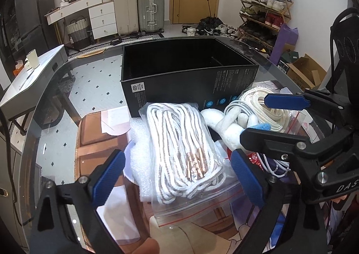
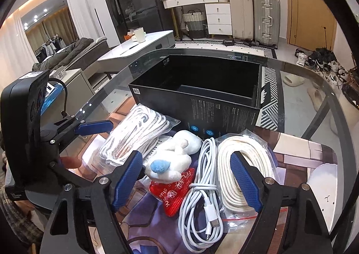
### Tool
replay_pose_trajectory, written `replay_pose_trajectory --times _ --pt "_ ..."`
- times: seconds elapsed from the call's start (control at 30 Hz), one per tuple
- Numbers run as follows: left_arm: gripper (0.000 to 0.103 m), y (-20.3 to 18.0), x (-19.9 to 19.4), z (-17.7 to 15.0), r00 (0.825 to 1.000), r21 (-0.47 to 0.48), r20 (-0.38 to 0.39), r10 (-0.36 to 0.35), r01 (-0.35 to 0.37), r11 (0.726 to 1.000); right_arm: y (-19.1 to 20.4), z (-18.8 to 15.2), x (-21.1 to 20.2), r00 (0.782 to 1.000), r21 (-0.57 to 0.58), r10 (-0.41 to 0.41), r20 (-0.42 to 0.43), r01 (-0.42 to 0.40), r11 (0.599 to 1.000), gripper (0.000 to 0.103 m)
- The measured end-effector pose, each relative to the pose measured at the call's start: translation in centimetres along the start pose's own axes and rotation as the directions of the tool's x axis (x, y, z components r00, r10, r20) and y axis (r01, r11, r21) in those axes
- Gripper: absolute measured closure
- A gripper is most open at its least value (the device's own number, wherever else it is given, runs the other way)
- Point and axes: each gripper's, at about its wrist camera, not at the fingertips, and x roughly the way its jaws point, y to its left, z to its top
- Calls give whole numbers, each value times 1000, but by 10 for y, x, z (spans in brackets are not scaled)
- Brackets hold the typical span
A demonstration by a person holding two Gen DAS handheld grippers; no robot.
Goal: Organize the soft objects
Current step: 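Reach the left tool to the bagged white rope and close on it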
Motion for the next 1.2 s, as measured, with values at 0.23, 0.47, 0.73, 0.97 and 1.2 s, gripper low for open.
replay_pose_trajectory --times 0.23,0.47,0.73,0.97,1.2 --pt "23 1 -1 0 1000 10 -10 -18 18 1000 4 4 2 1000 1 -12 -8 12 1000 22" --pt "35 10 -3 -1 1000 1 -13 -22 23 1000 4 2 0 1000 -7 -18 -10 18 1000 22" --pt "49 21 -5 -6 999 -14 -17 -35 35 999 10 -2 3 999 -8 -15 -30 15 1000 22" --pt "58 19 -18 -6 999 4 31 -36 36 999 11 2 8 998 -12 -3 -55 3 1000 22" --pt "72 22 -22 -3 997 -12 49 -55 55 998 13 1 11 998 -8 7 -67 -7 1000 22"
